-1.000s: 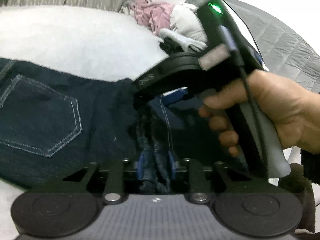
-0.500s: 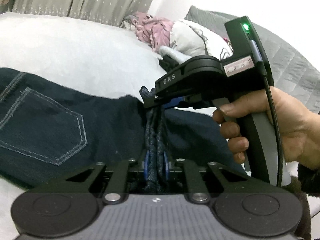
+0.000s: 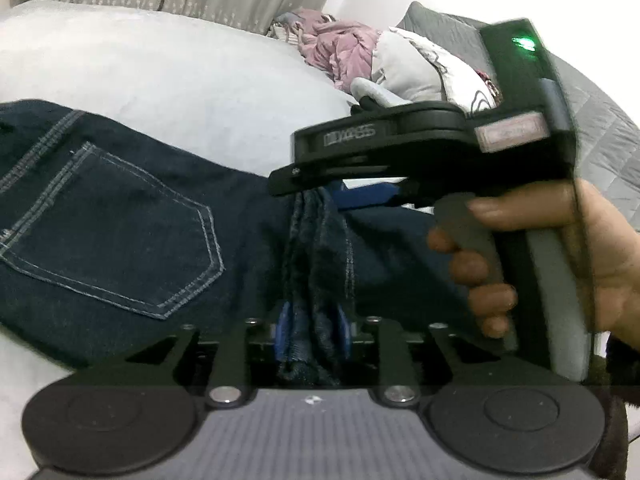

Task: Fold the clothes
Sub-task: 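Open both grippers and release the jeans, then withdraw both grippers from the folded jeans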

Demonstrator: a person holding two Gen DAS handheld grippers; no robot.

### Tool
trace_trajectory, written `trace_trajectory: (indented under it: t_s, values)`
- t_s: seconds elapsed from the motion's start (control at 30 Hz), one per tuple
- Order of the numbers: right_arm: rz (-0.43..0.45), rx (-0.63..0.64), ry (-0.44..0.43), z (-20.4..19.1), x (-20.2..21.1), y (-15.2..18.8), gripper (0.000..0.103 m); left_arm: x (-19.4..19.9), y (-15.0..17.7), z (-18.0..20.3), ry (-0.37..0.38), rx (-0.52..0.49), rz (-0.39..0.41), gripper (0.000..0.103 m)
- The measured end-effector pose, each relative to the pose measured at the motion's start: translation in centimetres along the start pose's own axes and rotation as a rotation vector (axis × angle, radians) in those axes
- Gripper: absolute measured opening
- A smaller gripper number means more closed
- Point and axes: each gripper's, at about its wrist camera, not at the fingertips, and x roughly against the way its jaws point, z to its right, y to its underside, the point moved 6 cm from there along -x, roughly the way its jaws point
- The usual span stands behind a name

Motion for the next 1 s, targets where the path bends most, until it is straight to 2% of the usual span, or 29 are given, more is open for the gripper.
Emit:
trace_trajectory:
  t_s: [0.07, 0.1, 0.17, 0.23, 0.3, 0.47, 0.6, 0.8, 1.0]
  values:
    - [0.0, 0.019, -0.052, 0.1, 1.2, -0.4, 0.082, 1.0, -0.6, 0.0, -0.037, -0.035, 0.038, 0.027]
    - [0.009, 0.028, -0.056, 0.7, 2.0, -0.7, 0.086, 1.4, -1.0, 0.0, -0.041, -0.035, 0.061, 0.027]
    - [0.029, 0.041, -0.057, 2.3, 3.7, -1.1, 0.087, 2.1, -1.6, 0.0, -0.036, -0.032, 0.099, 0.027]
    - [0.045, 0.039, -0.046, 3.9, 4.8, -1.3, 0.085, 2.6, -2.2, 0.7, -0.012, -0.048, 0.138, 0.027]
    - [0.065, 0.04, -0.022, 6.5, 6.1, -1.0, 0.075, 2.7, -2.7, 1.8, 0.017, -0.079, 0.159, 0.027]
    - [0.063, 0.045, 0.023, 10.2, 7.5, 1.4, 0.066, 0.5, -2.3, 6.6, 0.119, -0.219, 0.122, 0.027]
    - [0.081, 0.073, 0.014, 10.3, 8.5, 4.7, 0.066, -1.3, -0.4, 9.1, 0.149, -0.347, 0.062, 0.027]
    - [0.113, 0.144, -0.044, 8.4, 11.5, 10.0, 0.066, -3.0, 1.5, 7.6, 0.115, -0.339, 0.009, 0.027]
    - [0.135, 0.208, -0.08, 6.7, 13.8, 13.3, 0.066, -2.6, 3.1, 5.7, 0.146, -0.291, 0.029, 0.026]
